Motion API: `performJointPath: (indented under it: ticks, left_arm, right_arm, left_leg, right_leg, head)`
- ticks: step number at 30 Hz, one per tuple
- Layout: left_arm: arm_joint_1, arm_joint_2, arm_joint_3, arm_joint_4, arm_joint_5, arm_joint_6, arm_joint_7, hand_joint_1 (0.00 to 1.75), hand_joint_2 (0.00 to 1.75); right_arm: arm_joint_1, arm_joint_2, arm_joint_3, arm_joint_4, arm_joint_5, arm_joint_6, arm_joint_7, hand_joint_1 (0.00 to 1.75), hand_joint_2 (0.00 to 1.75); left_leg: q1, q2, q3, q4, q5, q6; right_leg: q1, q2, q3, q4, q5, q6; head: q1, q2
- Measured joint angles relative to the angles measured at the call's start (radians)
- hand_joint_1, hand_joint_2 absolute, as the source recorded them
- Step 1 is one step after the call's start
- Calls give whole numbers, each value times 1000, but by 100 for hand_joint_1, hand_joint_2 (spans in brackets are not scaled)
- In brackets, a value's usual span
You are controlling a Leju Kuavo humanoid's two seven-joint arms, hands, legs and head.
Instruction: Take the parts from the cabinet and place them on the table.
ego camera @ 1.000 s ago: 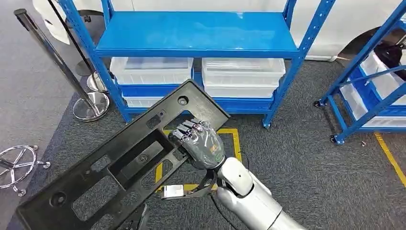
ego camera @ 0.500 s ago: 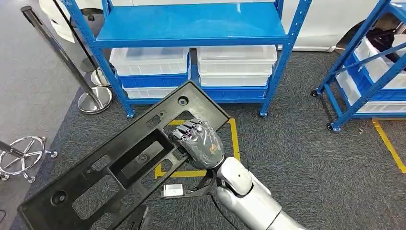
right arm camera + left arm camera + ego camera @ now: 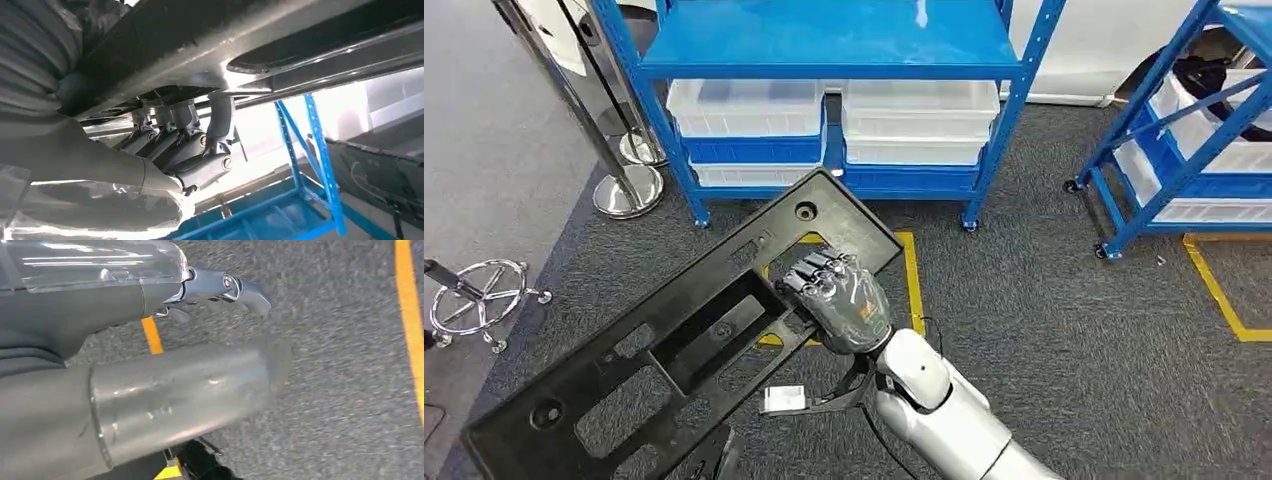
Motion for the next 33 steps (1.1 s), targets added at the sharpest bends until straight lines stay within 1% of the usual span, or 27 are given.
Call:
performJointPath:
  ticks: [1,2,3,6,7,8,10,11,12,13,14,15,16,17,18,21,22,23,24,25,26,27,28,29,31,32,33]
  left_arm:
    - [-2,0,0,0,0,0,0,0,0]
    - [-2,0,0,0,0,0,0,0,0]
    - [-2,0,0,0,0,0,1,0,0]
    - [-1,0,0,0,0,0,0,0,0]
    - [1,0,0,0,0,0,1,0,0]
    - [3,0,0,0,0,0,1,0,0]
    - [3,0,0,0,0,0,1,0,0]
    - [3,0,0,0,0,0,1,0,0]
    - [3,0,0,0,0,0,1,0,0]
    - [4,0,0,0,0,0,1,0,0]
    - [4,0,0,0,0,0,1,0,0]
    - [3,0,0,0,0,0,1,0,0]
    - [1,0,0,0,0,0,1,0,0]
    - [-3,3,0,-1,0,0,1,0,0]
    - [-5,2,0,-1,0,0,0,0,0]
    - [-6,2,0,-1,0,0,1,0,0]
    - [-4,0,0,-1,0,0,1,0,0]
    - [-7,-1,0,-1,0,-1,2,0,0]
    - [-9,-1,0,-1,-1,-2,2,0,0]
    - [-9,-2,0,-1,0,-2,2,0,0]
    - [-8,-2,-1,-1,0,-2,2,0,0]
    - [-7,-2,-1,-1,0,-2,3,0,0]
    - [-7,-2,-1,-1,0,-3,4,0,0]
    - [-7,-3,-1,-1,0,-3,4,0,0]
    - [-8,-3,-1,-1,0,-3,5,0,0]
    - [-9,-4,-1,-1,0,-3,5,0,0]
    - [-11,-5,-1,-1,0,-3,5,0,0]
  right_arm:
    - [-1,0,0,0,0,0,0,175,175]
    - [-3,1,0,-2,1,0,0,175,175]
    - [-3,2,0,-2,2,-1,0,175,175]
    - [-1,2,0,-1,2,-1,1,175,175]
    - [-4,2,0,-1,2,0,0,175,175]
    - [-4,4,0,-1,2,-1,0,175,175]
    - [-4,5,0,-1,2,0,1,175,175]
    - [-3,5,0,-1,2,0,1,175,175]
    - [-2,5,0,0,2,0,1,175,175]
    - [0,5,0,1,2,0,1,175,175]
    - [0,5,0,1,2,0,1,175,175]
    - [0,5,0,1,2,-1,1,175,175]
    - [-1,5,0,0,2,-1,1,175,175]
    - [-1,7,0,-2,2,-1,1,175,175]
    - [-3,7,0,-1,2,-1,1,175,175]
    - [-3,8,0,-1,2,-1,1,175,175]
    - [-3,7,0,-1,2,-1,1,175,175]
    - [-4,6,0,-1,2,-1,1,175,175]
    - [-5,6,0,-1,2,-1,1,175,175]
    - [-4,5,0,0,2,-1,1,175,175]
    - [-4,5,0,1,2,-1,2,175,175]
    - [-4,4,0,2,2,-1,2,175,175]
    - [-4,3,0,4,2,-1,2,175,175]
    - [-4,2,0,5,2,-1,2,175,175]
    - [-7,2,0,5,2,-1,3,175,175]
    - [-12,3,0,4,2,-1,4,175,175]
    - [-14,4,0,4,2,-1,4,175,175]
  left_leg:
    - [1,-1,-13,12,5,-6]
    - [-2,-3,-29,21,10,-13]
    - [-2,-3,-30,23,17,-21]
    - [4,-4,-36,19,40,-40]
    - [8,-5,-44,32,21,-46]
    - [8,-5,-63,66,-36,-49]
    - [9,-5,-108,213,-163,-54]
    - [9,-5,-125,291,-201,-55]
    - [9,-6,-125,339,-208,-54]
    - [8,-6,-107,346,-189,-50]
    - [5,-7,-63,310,-155,-44]
    - [0,-7,-6,244,-127,-35]
    - [-7,-8,73,146,-119,-21]
    - [-13,-8,133,61,-154,-4]
    - [-16,-7,158,12,-162,-3]
    - [-26,-7,144,5,-141,13]
    - [-11,-4,142,-15,-115,18]
    - [-12,-1,133,-21,-99,23]
    - [-11,-1,119,-21,-85,30]
    - [-11,-1,105,-20,-74,29]
    - [-11,-1,89,-20,-62,27]
    - [-11,0,73,-16,-51,25]
    - [-9,1,56,-12,-42,22]
    - [-8,1,39,-6,-33,18]
    - [-3,1,8,13,-23,7]
    - [-3,1,-5,26,-20,1]
    - [-7,0,-17,37,-17,-4]
  right_leg:
    - [-3,0,67,-86,-7,2]
    - [4,2,112,-158,-57,0]
    - [9,5,96,-147,-48,-15]
    - [12,6,84,-157,-34,-36]
    - [8,1,74,-159,-19,-48]
    - [9,0,60,-159,-7,-56]
    - [12,0,28,-159,17,-61]
    - [15,0,11,-158,29,-62]
    - [17,1,-4,-157,41,-63]
    - [20,1,-19,-156,52,-62]
    - [22,1,-34,-154,62,-61]
    - [25,1,-44,-153,71,-60]
    - [27,1,-51,-153,81,-60]
    - [25,-1,-54,-152,88,-56]
    - [25,-2,-57,-153,97,-50]
    - [18,-6,-52,-173,127,-30]
    - [22,-5,-57,-172,128,-24]
    - [19,0,-68,-151,81,-19]
    - [17,1,-85,-97,12,-16]
    - [14,2,-101,-31,-48,-10]
    - [11,2,-116,44,-90,-5]
    - [8,1,-124,102,-101,0]
    - [6,1,-116,121,-84,3]
    - [3,1,-86,98,-53,6]
    - [-3,-1,31,-45,-9,10]
    - [-5,-1,85,-128,-44,9]
    - [7,2,102,-160,-55,1]
  head:
    - [0,0]
    - [1,0]
    - [-3,0]
    - [-1,0]
    - [-1,0]
    - [-2,0]
    - [-2,0]
    - [-2,0]
    - [-2,0]
    - [-2,0]
    - [-2,0]
    - [-2,0]
    - [-2,0]
    - [-2,0]
    - [-2,0]
    - [-2,0]
    - [-2,0]
    - [-2,0]
    - [-2,0]
    - [-2,0]
    - [-2,0]
    - [-2,0]
    - [-2,0]
    - [-2,0]
    - [-2,0]
    - [-2,0]
    - [-3,0]
